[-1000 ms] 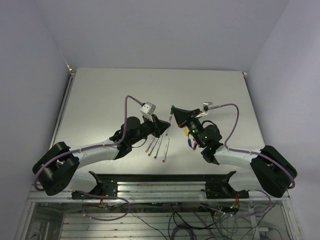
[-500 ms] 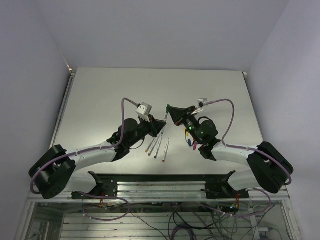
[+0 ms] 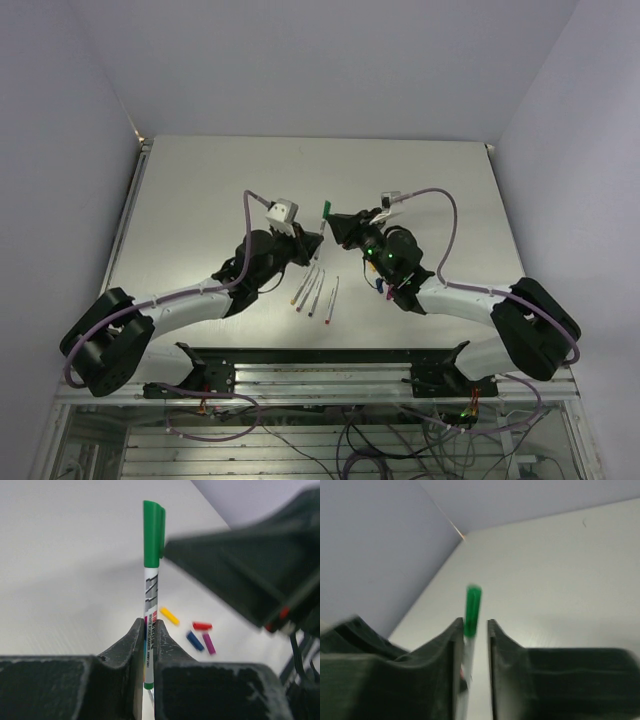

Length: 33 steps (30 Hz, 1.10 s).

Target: Insert the pens into the pen caps

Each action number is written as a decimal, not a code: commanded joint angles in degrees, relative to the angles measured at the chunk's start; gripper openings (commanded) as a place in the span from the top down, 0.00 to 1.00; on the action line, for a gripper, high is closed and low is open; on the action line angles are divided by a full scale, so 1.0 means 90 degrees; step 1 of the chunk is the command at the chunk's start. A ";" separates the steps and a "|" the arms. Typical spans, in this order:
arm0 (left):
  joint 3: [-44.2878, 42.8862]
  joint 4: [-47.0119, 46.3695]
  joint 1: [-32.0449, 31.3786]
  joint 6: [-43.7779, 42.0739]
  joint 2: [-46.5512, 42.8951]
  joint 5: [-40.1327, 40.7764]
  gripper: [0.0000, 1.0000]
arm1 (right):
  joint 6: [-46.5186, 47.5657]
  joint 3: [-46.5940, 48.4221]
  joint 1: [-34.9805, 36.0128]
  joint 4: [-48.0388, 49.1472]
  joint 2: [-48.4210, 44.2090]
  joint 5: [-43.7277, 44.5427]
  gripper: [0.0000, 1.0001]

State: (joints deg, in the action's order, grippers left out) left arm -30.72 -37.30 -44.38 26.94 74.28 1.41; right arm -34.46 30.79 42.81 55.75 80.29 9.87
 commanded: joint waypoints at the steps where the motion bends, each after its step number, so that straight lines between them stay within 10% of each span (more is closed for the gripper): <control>1: -0.0610 -0.0473 0.0214 -0.0395 0.0023 0.1129 0.93 | 0.0734 0.0388 0.0205 -0.1345 -0.0194 0.0568 0.62; 6: -0.0638 0.0057 0.0215 -0.0681 0.0265 0.1582 0.93 | 0.1488 0.1003 0.0195 -0.1472 -0.0557 0.1571 0.27; 17: -0.1745 0.2007 0.0532 -0.1127 0.1390 0.3100 0.93 | 0.1276 0.1244 -0.0203 -0.3551 -0.1014 0.3261 0.24; 26: -0.2317 0.2452 0.1325 -0.0911 0.2347 0.2140 0.93 | 0.0364 0.1652 -0.2256 -0.5388 -0.0760 0.0817 0.15; 33: -0.2607 0.2622 0.1594 -0.0931 0.2989 0.1742 0.93 | 0.0895 0.2116 -0.2278 -0.6100 -0.0196 0.1093 0.10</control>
State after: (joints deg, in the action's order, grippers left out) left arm -51.18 -15.49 -30.83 18.70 98.74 20.08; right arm -28.84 46.46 22.26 6.74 76.05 19.99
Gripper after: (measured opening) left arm 0.154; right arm 0.907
